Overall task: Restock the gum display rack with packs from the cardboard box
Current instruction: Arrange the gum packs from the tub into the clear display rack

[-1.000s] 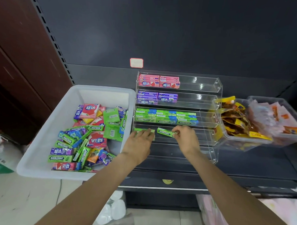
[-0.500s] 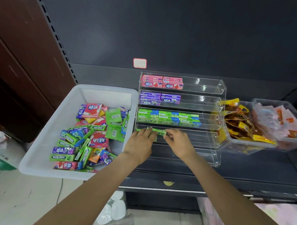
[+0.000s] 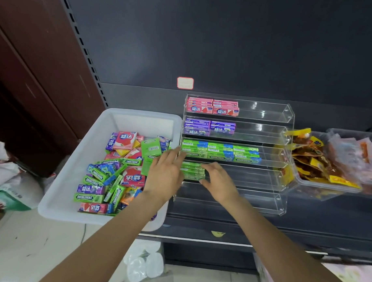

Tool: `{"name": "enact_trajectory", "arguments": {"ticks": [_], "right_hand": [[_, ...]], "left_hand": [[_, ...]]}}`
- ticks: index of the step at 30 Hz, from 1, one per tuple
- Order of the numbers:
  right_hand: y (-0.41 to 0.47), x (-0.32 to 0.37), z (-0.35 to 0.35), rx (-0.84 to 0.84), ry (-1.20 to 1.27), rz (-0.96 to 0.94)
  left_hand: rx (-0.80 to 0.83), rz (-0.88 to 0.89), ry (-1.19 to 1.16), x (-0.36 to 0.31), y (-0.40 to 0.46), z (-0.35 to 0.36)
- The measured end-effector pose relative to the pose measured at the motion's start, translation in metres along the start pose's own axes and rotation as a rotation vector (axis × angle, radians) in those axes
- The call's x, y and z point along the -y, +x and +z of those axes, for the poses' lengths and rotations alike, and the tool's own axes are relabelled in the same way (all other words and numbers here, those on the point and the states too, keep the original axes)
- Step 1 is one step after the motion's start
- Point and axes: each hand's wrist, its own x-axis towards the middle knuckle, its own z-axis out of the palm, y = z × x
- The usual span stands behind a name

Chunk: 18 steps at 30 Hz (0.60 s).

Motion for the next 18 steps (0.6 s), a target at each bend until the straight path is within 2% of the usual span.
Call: {"name": "enact_trajectory", "arguments": {"ticks": [3,8,13,18], "right_hand": [[0.0,0.004,0.001,-0.021,-0.017,0.012],[-0.004,0.016,-0.008,-0.022,-0.098,0.028],[-0.003,0.055,-0.024,-0.125,0.008,-0.069],[0.022,0.114,-0.022,-0.152,0.136,-0.192]], "left_hand": [[0.102,-0.122,-0.148,0.013,0.001,0.001],[0.178,-0.103,-0.238,0.024,0.0,-0.001],[0.082,-0.126,-0.271,0.049,-0.008,-0.02],[-0.007,-0.253,-0.151,0.119,-0.027,-0.037]]}}
